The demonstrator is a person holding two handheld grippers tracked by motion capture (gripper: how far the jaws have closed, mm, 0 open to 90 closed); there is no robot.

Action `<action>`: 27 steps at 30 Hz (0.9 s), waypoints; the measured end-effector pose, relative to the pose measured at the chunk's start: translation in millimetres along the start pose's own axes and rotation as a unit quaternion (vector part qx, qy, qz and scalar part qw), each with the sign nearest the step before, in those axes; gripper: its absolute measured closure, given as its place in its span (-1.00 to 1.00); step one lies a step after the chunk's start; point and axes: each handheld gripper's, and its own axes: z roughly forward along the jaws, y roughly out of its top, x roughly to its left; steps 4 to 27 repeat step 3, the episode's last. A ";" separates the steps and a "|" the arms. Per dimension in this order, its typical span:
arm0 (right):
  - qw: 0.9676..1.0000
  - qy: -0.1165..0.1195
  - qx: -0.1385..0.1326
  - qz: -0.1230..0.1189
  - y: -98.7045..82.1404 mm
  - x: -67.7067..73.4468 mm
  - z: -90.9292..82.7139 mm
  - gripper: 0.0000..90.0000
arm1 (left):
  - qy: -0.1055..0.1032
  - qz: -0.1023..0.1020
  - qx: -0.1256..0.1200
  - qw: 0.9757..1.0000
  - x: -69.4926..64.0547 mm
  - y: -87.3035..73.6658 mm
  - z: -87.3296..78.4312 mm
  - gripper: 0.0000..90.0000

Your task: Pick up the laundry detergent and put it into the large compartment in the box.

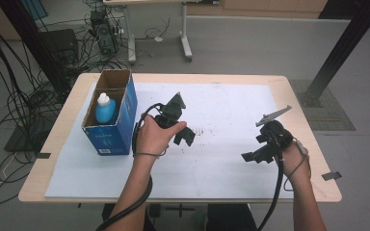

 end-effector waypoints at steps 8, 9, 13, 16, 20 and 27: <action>1.000 -0.001 -0.002 -0.001 -0.4 2.0 -1.0 -0.94 | 0.000 -0.001 -0.001 1.000 -1.0 -2.1 -0.9 -0.87; 1.000 -0.001 -0.002 -0.001 -0.4 2.0 -1.0 -0.94 | 0.000 -0.001 -0.001 1.000 -1.0 -2.1 -0.9 -0.87; 1.000 -0.001 -0.002 -0.001 -0.4 2.0 -1.0 -0.94 | 0.000 -0.001 -0.001 1.000 -1.0 -2.1 -0.9 -0.87; 1.000 -0.001 -0.002 -0.001 -0.4 2.0 -1.0 -0.94 | 0.000 -0.001 -0.001 1.000 -1.0 -2.1 -0.9 -0.87; 1.000 -0.001 -0.002 -0.001 -0.4 2.0 -1.0 -0.94 | 0.000 -0.001 -0.001 1.000 -1.0 -2.1 -0.9 -0.87; 1.000 -0.001 -0.002 -0.001 -0.4 2.0 -1.0 -0.94 | 0.000 -0.001 -0.001 1.000 -1.0 -2.1 -0.9 -0.87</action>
